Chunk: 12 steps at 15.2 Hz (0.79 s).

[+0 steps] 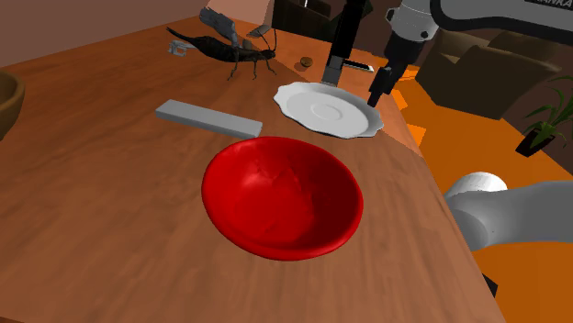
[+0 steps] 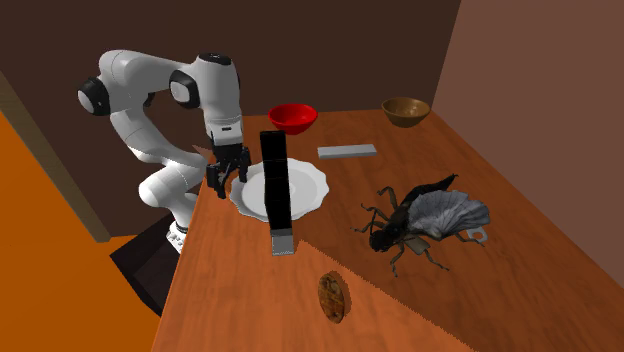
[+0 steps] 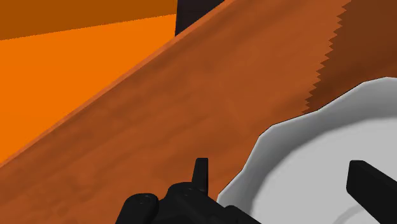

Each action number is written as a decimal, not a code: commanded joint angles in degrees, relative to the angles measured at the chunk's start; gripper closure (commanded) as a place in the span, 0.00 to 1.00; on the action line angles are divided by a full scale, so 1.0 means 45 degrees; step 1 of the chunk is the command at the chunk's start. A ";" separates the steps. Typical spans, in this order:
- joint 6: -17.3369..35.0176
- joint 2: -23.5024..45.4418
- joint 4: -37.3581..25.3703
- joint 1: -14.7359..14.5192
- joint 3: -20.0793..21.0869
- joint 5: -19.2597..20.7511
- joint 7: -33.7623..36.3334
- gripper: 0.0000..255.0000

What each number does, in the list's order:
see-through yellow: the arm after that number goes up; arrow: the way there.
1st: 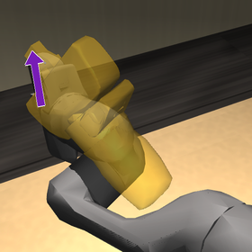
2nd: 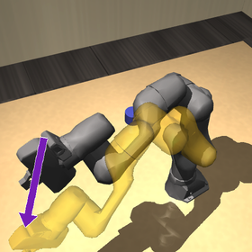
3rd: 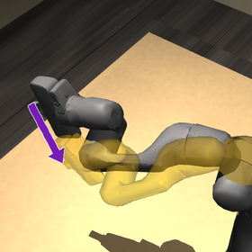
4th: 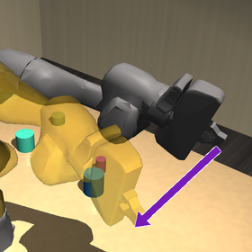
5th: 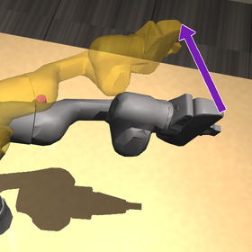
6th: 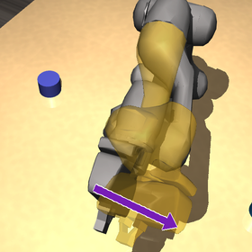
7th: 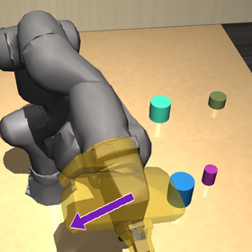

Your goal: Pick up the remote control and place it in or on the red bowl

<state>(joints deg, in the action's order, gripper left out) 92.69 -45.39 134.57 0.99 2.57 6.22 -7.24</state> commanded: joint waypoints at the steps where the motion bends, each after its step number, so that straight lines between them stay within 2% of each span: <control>1: 0.0000 0.0000 0.0000 0.0000 0.0000 0.0000 0.0000 0.00; 12: 0.0716 0.3500 -0.2408 -0.1097 0.1997 -0.1450 0.1437 0.00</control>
<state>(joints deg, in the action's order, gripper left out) 95.65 -31.59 125.32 -3.66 10.87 0.06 -1.19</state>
